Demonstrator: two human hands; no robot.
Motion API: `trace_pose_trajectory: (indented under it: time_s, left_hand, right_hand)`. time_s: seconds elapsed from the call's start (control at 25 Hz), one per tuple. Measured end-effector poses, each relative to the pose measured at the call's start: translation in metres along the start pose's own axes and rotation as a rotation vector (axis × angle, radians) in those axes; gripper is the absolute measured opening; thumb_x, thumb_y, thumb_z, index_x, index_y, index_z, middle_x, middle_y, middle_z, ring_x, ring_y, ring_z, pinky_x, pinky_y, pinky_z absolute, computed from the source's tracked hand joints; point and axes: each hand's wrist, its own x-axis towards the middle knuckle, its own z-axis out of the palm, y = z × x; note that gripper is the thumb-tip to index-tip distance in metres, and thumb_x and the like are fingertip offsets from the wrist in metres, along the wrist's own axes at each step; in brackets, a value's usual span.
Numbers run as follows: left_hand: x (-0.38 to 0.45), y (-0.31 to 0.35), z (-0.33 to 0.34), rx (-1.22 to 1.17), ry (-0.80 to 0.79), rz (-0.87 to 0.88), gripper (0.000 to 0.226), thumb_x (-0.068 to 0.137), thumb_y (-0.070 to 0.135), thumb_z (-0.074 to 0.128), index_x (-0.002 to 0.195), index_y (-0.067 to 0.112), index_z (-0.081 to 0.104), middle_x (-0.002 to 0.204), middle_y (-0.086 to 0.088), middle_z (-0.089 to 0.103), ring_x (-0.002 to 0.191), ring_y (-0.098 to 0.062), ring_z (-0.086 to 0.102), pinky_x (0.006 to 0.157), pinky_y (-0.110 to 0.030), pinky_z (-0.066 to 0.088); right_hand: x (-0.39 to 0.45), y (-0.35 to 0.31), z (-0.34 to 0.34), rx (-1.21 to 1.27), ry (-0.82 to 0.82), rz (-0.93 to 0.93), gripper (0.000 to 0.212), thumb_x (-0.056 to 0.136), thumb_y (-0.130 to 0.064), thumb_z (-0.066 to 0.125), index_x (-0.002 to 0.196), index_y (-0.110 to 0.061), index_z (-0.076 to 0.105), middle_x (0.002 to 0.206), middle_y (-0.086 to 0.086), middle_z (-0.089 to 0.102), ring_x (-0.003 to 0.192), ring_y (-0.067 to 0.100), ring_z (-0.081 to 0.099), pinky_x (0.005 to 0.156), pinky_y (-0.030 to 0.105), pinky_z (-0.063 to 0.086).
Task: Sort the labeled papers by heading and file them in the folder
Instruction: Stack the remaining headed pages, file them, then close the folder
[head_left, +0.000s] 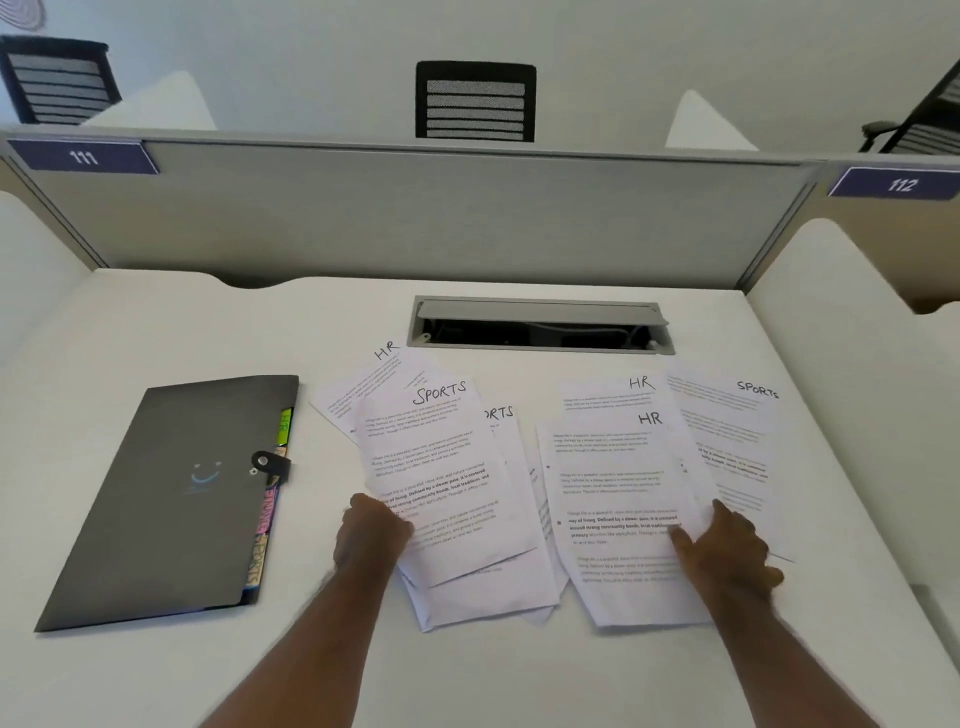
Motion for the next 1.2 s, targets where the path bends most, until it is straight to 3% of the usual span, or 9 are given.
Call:
trace_pose_trajectory:
  time_s: [0.16, 0.32, 0.52, 0.64, 0.72, 0.8, 0.88, 1.0, 1.2]
  left_hand:
    - [0.005, -0.011, -0.003, 0.039, 0.010, 0.085, 0.033, 0.081, 0.019, 0.063, 0.111, 0.008, 0.055, 0.116, -0.014, 0.066, 0.108, -0.036, 0.063, 0.087, -0.041, 0.053]
    - [0.001, -0.017, -0.006, 0.038, -0.013, 0.171, 0.013, 0.082, 0.015, 0.059, 0.095, 0.017, 0.056, 0.107, -0.010, 0.069, 0.093, -0.031, 0.062, 0.082, -0.038, 0.053]
    - [-0.015, -0.020, -0.011, -0.170, 0.189, 0.199, 0.051, 0.084, 0.022, 0.072, 0.127, 0.018, 0.046, 0.128, -0.013, 0.055, 0.116, -0.039, 0.057, 0.093, -0.051, 0.049]
    - [-0.022, -0.010, -0.010, -0.227, 0.229, 0.356, 0.035, 0.088, 0.017, 0.065, 0.121, 0.019, 0.052, 0.117, -0.008, 0.059, 0.107, -0.032, 0.061, 0.091, -0.044, 0.051]
    - [-0.026, 0.001, -0.005, -0.232, 0.147, 0.474, 0.018, 0.090, 0.013, 0.061, 0.103, 0.025, 0.060, 0.100, 0.001, 0.064, 0.095, -0.024, 0.064, 0.087, -0.036, 0.052]
    - [-0.036, 0.015, 0.002, -0.237, -0.036, 0.533, 0.015, 0.091, 0.017, 0.062, 0.087, 0.031, 0.063, 0.088, 0.008, 0.067, 0.084, -0.017, 0.064, 0.083, -0.036, 0.055]
    - [-0.052, 0.028, 0.008, -0.369, -0.277, 0.479, 0.007, 0.094, 0.031, 0.063, 0.098, 0.027, 0.066, 0.094, 0.003, 0.071, 0.078, -0.016, 0.066, 0.071, -0.035, 0.059]
    - [-0.066, 0.041, 0.015, -0.472, -0.495, 0.363, 0.035, 0.093, 0.044, 0.064, 0.120, 0.024, 0.054, 0.110, -0.003, 0.071, 0.088, -0.019, 0.071, 0.065, -0.027, 0.060]
    - [-0.064, 0.046, 0.020, -0.682, -0.559, 0.273, 0.037, 0.086, 0.006, 0.074, 0.118, 0.011, 0.056, 0.113, -0.010, 0.073, 0.097, -0.024, 0.073, 0.071, -0.036, 0.062]
  right_hand:
    - [0.004, 0.001, -0.010, -0.004, 0.006, 0.005, 0.076, 0.079, -0.052, 0.066, 0.140, -0.021, 0.035, 0.130, 0.013, 0.050, 0.120, 0.034, 0.047, 0.097, 0.051, 0.038]
    - [0.016, 0.005, -0.017, 0.299, -0.002, 0.003, 0.065, 0.076, -0.034, 0.075, 0.132, -0.018, 0.045, 0.126, 0.013, 0.059, 0.114, 0.038, 0.054, 0.096, 0.052, 0.041]
    - [0.026, 0.008, -0.034, 0.724, -0.184, -0.090, 0.017, 0.079, -0.021, 0.076, 0.088, -0.011, 0.067, 0.099, 0.009, 0.071, 0.091, 0.030, 0.066, 0.088, 0.045, 0.053]
    - [0.023, 0.011, -0.041, 0.966, -0.374, -0.110, 0.037, 0.067, -0.027, 0.085, 0.097, -0.010, 0.072, 0.102, 0.005, 0.075, 0.094, 0.029, 0.071, 0.089, 0.046, 0.055]
    - [0.018, 0.009, -0.042, 1.068, -0.446, -0.127, 0.053, 0.056, -0.034, 0.089, 0.100, -0.009, 0.073, 0.103, 0.006, 0.076, 0.094, 0.029, 0.072, 0.090, 0.046, 0.054]
    - [0.007, 0.000, -0.044, 1.134, -0.482, -0.155, 0.043, 0.068, -0.027, 0.085, 0.103, -0.006, 0.071, 0.105, 0.008, 0.075, 0.094, 0.029, 0.072, 0.089, 0.044, 0.055]
    - [-0.008, -0.012, -0.044, 1.182, -0.503, -0.167, 0.028, 0.079, -0.014, 0.076, 0.105, -0.005, 0.070, 0.104, 0.008, 0.075, 0.090, 0.026, 0.073, 0.081, 0.038, 0.058]
    - [-0.026, -0.025, -0.038, 1.227, -0.534, -0.162, 0.026, 0.081, -0.011, 0.074, 0.105, -0.003, 0.069, 0.101, 0.010, 0.076, 0.088, 0.028, 0.073, 0.074, 0.036, 0.059]
    - [-0.039, -0.032, -0.027, 1.297, -0.580, -0.156, 0.041, 0.078, -0.024, 0.076, 0.114, -0.007, 0.065, 0.107, 0.010, 0.074, 0.096, 0.031, 0.072, 0.086, 0.047, 0.057]
